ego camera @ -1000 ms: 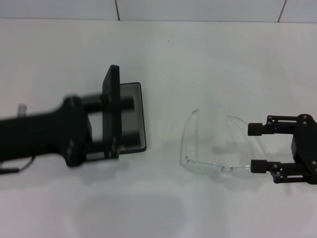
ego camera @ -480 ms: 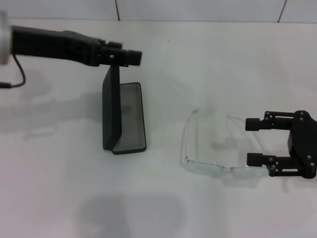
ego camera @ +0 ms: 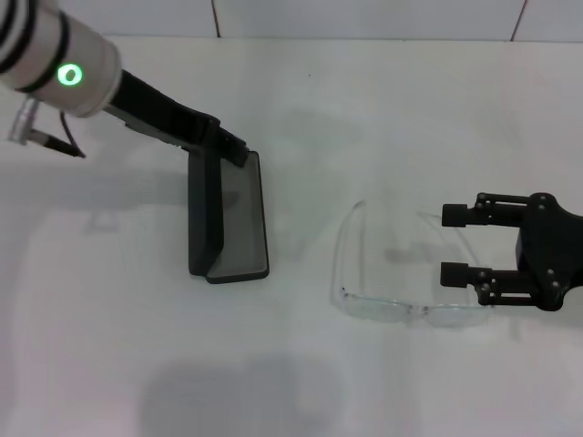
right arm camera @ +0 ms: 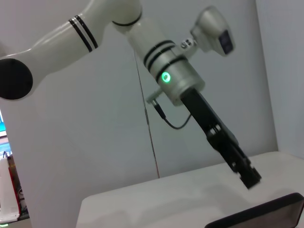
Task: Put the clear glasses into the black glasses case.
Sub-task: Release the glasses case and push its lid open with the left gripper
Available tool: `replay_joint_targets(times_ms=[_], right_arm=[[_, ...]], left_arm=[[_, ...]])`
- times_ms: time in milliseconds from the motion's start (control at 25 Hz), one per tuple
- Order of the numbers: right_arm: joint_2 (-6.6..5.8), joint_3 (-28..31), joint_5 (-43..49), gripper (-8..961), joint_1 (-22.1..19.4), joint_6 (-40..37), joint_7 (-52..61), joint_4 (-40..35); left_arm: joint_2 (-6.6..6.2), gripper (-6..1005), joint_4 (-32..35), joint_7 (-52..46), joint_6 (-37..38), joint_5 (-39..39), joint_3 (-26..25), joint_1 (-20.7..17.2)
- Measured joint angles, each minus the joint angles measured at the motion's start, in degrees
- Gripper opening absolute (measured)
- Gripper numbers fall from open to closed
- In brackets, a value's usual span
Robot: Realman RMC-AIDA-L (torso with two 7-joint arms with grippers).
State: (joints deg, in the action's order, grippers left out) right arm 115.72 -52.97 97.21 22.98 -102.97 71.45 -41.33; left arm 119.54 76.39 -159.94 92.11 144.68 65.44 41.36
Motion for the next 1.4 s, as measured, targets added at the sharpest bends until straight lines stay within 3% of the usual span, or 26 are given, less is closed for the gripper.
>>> replay_joint_targets(times_ms=[400, 1400], right_arm=[[0.03, -0.4, 0.0, 692, 0.5, 1.2, 0.0, 0.2], [0.2, -0.6, -0.2, 691, 1.6, 2.9, -0.6, 1.4]], left_arm=[[-0.04, 682, -6.1, -3.3, -4.7, 7.1, 5.5, 3.6], [-0.12, 668, -13.4, -3.2, -8.0, 8.6, 7.9, 4.9]])
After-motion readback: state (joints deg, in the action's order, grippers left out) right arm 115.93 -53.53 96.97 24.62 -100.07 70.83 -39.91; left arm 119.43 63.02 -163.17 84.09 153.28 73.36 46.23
